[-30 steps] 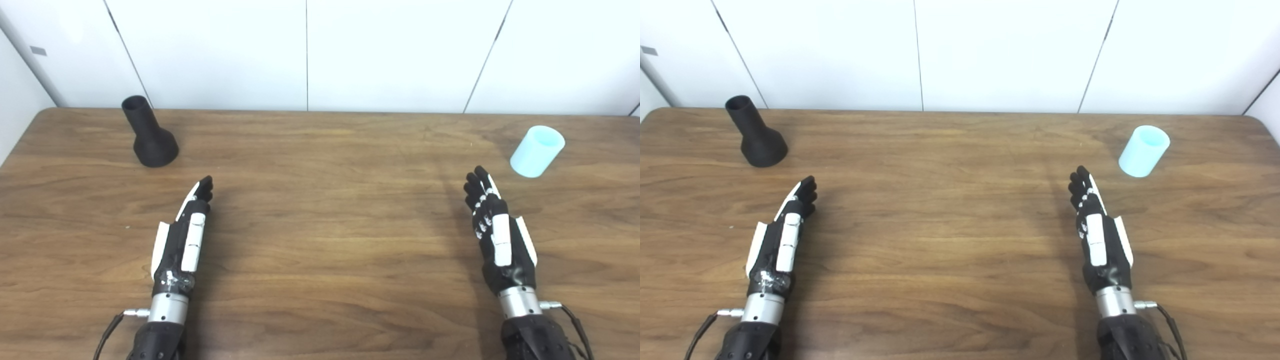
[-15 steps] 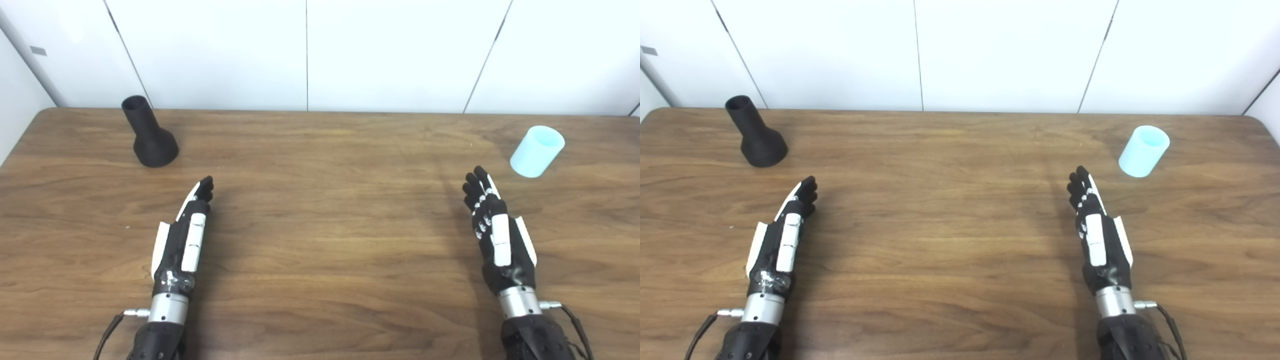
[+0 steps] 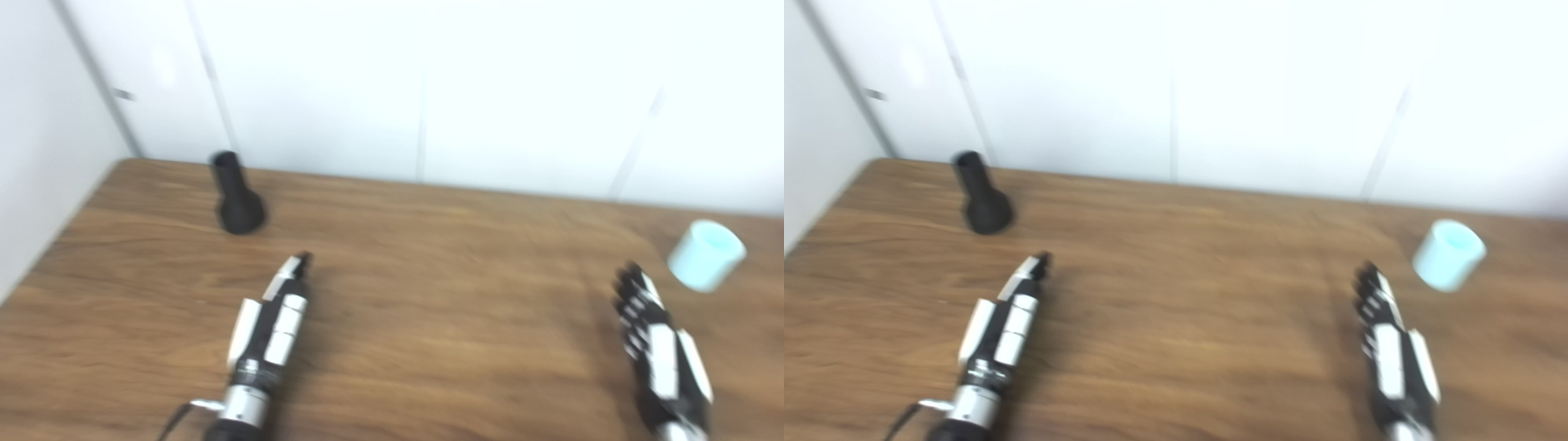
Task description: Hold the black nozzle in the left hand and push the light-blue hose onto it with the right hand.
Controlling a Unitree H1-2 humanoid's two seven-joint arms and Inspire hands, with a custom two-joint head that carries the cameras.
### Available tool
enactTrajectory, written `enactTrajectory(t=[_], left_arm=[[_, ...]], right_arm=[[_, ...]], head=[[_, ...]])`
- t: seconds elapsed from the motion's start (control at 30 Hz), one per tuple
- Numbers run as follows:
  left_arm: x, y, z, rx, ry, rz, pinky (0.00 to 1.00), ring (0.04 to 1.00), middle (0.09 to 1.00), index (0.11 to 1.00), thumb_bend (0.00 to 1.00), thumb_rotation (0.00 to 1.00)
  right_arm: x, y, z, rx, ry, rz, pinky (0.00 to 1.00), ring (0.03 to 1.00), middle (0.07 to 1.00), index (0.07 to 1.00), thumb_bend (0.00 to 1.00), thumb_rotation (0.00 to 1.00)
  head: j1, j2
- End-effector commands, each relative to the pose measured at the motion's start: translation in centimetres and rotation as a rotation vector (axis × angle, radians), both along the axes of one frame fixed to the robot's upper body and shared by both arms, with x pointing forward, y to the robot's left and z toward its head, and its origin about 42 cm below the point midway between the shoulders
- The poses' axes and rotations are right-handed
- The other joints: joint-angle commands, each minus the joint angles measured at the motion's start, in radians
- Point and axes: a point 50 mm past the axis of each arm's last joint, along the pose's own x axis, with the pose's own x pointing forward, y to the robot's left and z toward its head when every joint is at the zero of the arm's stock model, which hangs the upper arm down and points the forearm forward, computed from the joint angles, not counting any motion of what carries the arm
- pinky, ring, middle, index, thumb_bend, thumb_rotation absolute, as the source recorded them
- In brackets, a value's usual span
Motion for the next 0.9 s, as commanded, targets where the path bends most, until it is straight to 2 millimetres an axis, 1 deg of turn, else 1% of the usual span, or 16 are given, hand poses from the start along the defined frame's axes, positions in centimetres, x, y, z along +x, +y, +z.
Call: enactTrajectory(t=[0.0,0.07,0.2,0.3,0.4,0.5,0.53,0.57,0.6,0.63,0.67,0.73,0.77,0.8,0.87], left_arm=[[-0.4,-1.4,-1.9,-0.010,0.068,-0.022,0.96,0.962,0.960,0.942,0.53,1.00],[-0.3,-1.7,-2.3,-0.011,0.066,-0.022,0.96,0.964,0.958,0.941,0.53,1.00],[-0.2,-2.1,-3.0,-0.009,0.067,-0.022,0.96,0.960,0.952,0.936,0.50,1.00],[-0.1,-2.3,-3.2,-0.014,0.073,-0.022,0.97,0.972,0.960,0.942,0.52,1.00],[0.0,-2.5,-3.3,-0.020,0.073,-0.023,0.97,0.978,0.963,0.943,0.52,0.99],[-0.1,-2.5,-3.4,-0.004,0.073,-0.022,0.96,0.974,0.966,0.949,0.51,0.96],[-0.1,-2.5,-3.4,0.014,0.066,-0.022,0.96,0.971,0.966,0.949,0.50,0.94],[-0.1,-2.4,-3.3,0.037,0.063,-0.019,0.95,0.965,0.962,0.948,0.48,0.90],[-0.1,-2.4,-3.3,0.052,0.058,-0.016,0.94,0.952,0.953,0.943,0.47,0.84],[-0.1,-2.4,-3.2,0.062,0.052,-0.010,0.93,0.945,0.949,0.940,0.48,0.79],[-0.1,-2.4,-3.1,0.060,0.046,-0.001,0.91,0.935,0.942,0.936,0.49,0.72],[-0.1,-2.4,-2.7,0.041,0.027,0.036,0.88,0.921,0.932,0.932,0.53,0.57],[-0.1,-2.3,-2.5,0.036,0.016,0.062,0.89,0.920,0.933,0.933,0.54,0.48],[0.0,-2.1,-2.2,0.035,0.005,0.086,0.90,0.916,0.931,0.934,0.58,0.37],[0.2,-1.5,-1.6,0.047,-0.026,0.131,0.93,0.922,0.933,0.930,0.65,0.26]], right_arm=[[-1.8,-1.1,-3.7,0.008,0.103,-0.015,1.00,0.995,0.989,0.997,0.57,1.00],[-1.6,-1.4,-4.0,0.014,0.105,-0.009,1.00,0.995,0.990,1.000,0.58,1.00],[-1.3,-1.6,-4.4,0.026,0.115,-0.011,1.00,0.986,0.985,0.995,0.63,1.00],[-1.2,-1.7,-4.7,0.037,0.115,-0.010,1.00,0.980,0.977,0.983,0.65,1.00],[-1.1,-1.8,-4.8,0.038,0.117,-0.010,1.00,0.975,0.965,0.974,0.68,1.00],[-1.0,-1.8,-4.7,0.035,0.113,-0.011,1.00,0.967,0.957,0.968,0.69,1.00],[-1.0,-1.8,-4.7,0.037,0.111,-0.011,1.00,0.968,0.957,0.967,0.69,1.00],[-1.0,-1.7,-4.8,0.038,0.111,-0.010,0.98,0.962,0.953,0.964,0.69,1.00],[-1.0,-1.7,-4.8,0.040,0.112,-0.011,0.96,0.952,0.946,0.953,0.68,0.99],[-1.0,-1.6,-4.8,0.043,0.112,-0.012,0.95,0.946,0.943,0.948,0.68,0.99],[-1.0,-1.6,-4.8,0.044,0.110,-0.011,0.95,0.945,0.944,0.948,0.69,0.98],[-1.0,-1.6,-4.8,0.045,0.109,-0.010,0.96,0.951,0.952,0.956,0.70,0.98],[-1.0,-1.6,-4.7,0.042,0.114,-0.013,0.97,0.956,0.957,0.961,0.70,0.99],[-1.1,-1.6,-4.7,0.039,0.116,-0.014,0.98,0.964,0.961,0.966,0.71,0.99],[-1.2,-1.7,-4.7,0.035,0.117,-0.013,1.00,0.973,0.971,0.976,0.70,1.00]], head=[[0.010,-0.008],[0.039,-0.037],[0.062,-0.069],[0.068,-0.077],[0.065,-0.077],[0.064,-0.076],[0.052,-0.069],[0.050,-0.069],[0.046,-0.067],[0.043,-0.066],[0.041,-0.065],[0.036,-0.061],[0.034,-0.060],[0.034,-0.059],[0.033,-0.058]])
